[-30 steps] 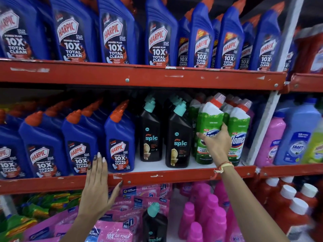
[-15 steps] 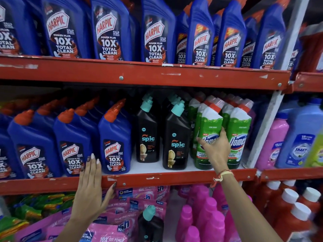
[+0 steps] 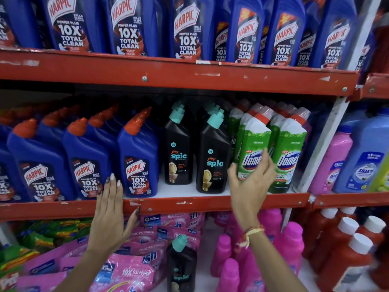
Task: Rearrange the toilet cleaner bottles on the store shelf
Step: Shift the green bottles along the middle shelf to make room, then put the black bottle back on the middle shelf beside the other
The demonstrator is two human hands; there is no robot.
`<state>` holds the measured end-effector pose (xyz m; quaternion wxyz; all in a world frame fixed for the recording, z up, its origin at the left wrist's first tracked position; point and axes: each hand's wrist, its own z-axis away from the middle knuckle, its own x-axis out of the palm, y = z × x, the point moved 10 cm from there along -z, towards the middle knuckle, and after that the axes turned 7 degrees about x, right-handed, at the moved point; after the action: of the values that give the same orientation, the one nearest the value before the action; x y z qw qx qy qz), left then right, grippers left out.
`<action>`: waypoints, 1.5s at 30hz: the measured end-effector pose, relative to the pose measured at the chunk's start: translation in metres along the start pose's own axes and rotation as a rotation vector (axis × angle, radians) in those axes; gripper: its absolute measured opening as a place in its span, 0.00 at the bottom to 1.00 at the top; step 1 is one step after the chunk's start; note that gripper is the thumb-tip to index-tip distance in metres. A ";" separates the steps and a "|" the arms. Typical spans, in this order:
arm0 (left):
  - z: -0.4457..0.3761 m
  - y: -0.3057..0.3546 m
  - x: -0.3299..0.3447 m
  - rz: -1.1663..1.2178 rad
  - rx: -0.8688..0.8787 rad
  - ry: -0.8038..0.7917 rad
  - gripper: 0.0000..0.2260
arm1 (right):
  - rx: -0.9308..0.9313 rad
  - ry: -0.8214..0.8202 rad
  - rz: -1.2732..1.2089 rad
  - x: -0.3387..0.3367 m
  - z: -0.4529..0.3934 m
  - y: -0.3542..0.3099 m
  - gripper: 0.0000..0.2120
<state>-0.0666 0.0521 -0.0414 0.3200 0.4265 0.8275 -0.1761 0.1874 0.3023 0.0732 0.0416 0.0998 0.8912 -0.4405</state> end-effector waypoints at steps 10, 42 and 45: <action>0.004 0.004 -0.005 -0.013 0.007 0.019 0.34 | 0.116 -0.460 -0.018 0.062 0.190 0.078 0.26; 0.009 0.001 -0.002 0.003 -0.042 0.018 0.32 | 0.297 -0.630 -0.004 0.044 0.197 0.062 0.35; 0.010 0.002 -0.002 0.005 -0.046 -0.001 0.32 | 0.206 -0.582 -0.026 0.030 0.167 0.023 0.38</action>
<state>-0.0605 0.0462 -0.0468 0.3304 0.4211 0.8301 -0.1565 0.1606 0.1876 -0.0513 0.2791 -0.0382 0.7936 -0.5393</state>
